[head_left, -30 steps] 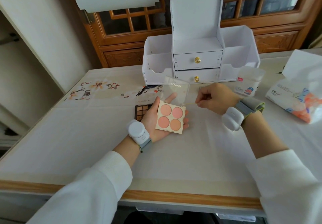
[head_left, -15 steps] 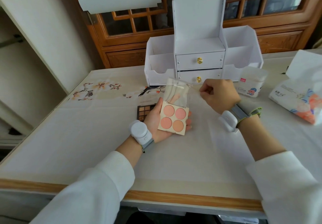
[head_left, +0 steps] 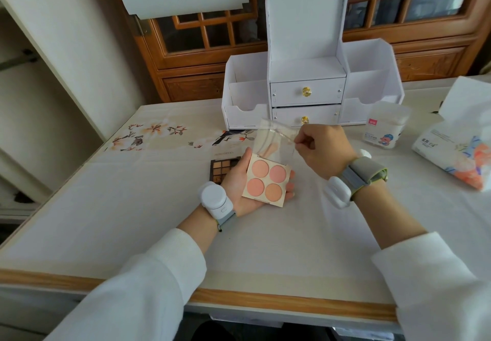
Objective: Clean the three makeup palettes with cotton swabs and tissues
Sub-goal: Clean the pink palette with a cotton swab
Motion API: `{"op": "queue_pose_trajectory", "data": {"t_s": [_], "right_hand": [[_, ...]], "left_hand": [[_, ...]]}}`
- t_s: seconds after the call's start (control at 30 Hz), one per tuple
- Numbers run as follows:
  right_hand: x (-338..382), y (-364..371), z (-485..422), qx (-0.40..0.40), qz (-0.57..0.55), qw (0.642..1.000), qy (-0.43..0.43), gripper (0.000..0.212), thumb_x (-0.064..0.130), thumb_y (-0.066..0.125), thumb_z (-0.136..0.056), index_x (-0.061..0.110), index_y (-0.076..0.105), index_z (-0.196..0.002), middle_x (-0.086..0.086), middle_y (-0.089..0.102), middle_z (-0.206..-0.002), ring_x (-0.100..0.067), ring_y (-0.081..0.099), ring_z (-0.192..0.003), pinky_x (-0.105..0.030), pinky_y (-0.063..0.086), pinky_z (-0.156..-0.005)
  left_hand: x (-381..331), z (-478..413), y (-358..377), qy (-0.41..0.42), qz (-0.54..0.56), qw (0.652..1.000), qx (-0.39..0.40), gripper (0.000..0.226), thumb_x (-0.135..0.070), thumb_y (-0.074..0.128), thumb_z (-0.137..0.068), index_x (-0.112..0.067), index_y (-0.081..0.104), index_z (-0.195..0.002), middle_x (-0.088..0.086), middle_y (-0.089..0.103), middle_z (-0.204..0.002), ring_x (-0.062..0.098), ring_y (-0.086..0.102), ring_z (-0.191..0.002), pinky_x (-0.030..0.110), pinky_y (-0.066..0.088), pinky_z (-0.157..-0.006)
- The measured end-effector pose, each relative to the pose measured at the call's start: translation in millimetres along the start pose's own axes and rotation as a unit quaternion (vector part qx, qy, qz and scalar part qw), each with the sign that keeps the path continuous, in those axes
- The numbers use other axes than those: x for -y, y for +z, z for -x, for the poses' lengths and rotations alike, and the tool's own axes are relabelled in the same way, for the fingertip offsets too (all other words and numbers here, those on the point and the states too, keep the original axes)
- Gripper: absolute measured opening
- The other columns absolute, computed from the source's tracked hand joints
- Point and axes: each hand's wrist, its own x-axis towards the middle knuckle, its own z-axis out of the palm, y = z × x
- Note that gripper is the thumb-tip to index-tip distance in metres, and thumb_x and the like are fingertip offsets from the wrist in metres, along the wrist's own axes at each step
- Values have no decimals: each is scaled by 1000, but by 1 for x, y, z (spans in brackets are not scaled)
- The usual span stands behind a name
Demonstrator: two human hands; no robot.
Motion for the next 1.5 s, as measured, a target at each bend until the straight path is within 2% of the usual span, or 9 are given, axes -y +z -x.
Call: {"op": "queue_pose_trajectory", "data": {"t_s": [0.1,0.3,0.5,0.73,0.83,0.93,1.07,1.23,1.5], "right_hand": [[2,0,0,4,-2,1000,-20,7,-1,61,-76,1,68,-76,-11,65,-65,-20,50,-59,-24,40,-57],[-7,-4,-2,-24,11,1000,17,8,-2,58,-75,1,65,-74,-13,64,-64,-28,56,-61,-33,50,-63],[17,5,2,14,-22,999,-34,8,-3,61,-73,2,67,-74,-1,56,-60,-16,47,-57,-2,34,-56],[5,4,-3,-41,-9,999,7,9,-2,60,-74,4,66,-73,-7,62,-60,-21,52,-58,-31,48,-61],[14,6,1,12,-23,999,-33,8,-2,62,-73,2,68,-73,-3,65,-61,-13,49,-55,-18,41,-60],[20,3,4,83,-33,994,-56,9,-4,63,-73,2,69,-74,27,48,-55,4,51,-51,0,35,-59],[14,-3,3,41,-39,998,-32,10,-3,63,-74,4,70,-75,1,64,-62,-6,48,-54,3,35,-58],[14,-3,5,127,-21,991,-36,8,3,64,-76,8,69,-77,20,50,-56,11,51,-56,2,33,-59],[-2,-6,-2,-51,-45,997,35,6,6,65,-78,8,70,-81,3,57,-65,-15,50,-60,-1,32,-58]], "left_hand": [[0,-1,0,-7,-3,1000,4,65,-62,20,-93,-29,76,-96,20,67,-97,35,65,-81,49,46,-87],[2,-2,-1,-6,1,1000,6,50,-61,21,-94,-36,55,-122,21,66,-99,35,65,-82,50,45,-89],[3,-4,-4,-9,28,999,26,52,-61,27,-92,-35,69,-107,18,67,-97,37,65,-82,49,52,-83],[2,-3,-1,-11,23,999,30,52,-61,27,-90,-36,68,-109,20,66,-98,36,64,-82,46,54,-80],[3,-5,-3,-10,24,1000,13,53,-61,29,-90,-33,71,-105,16,67,-98,36,65,-82,49,51,-84],[3,-6,-4,-10,35,999,6,51,-61,29,-92,-33,68,-106,11,68,-98,35,66,-81,51,51,-84],[2,-5,-2,-14,34,999,22,57,-61,25,-92,-32,73,-101,18,68,-97,36,66,-80,50,53,-79],[3,-3,-2,-10,54,998,26,52,-60,28,-92,-32,68,-111,18,66,-100,37,64,-81,51,52,-81],[4,-2,-1,-1,25,999,38,50,-60,33,-86,-36,63,-117,23,64,-101,38,64,-83,51,52,-82]]}}
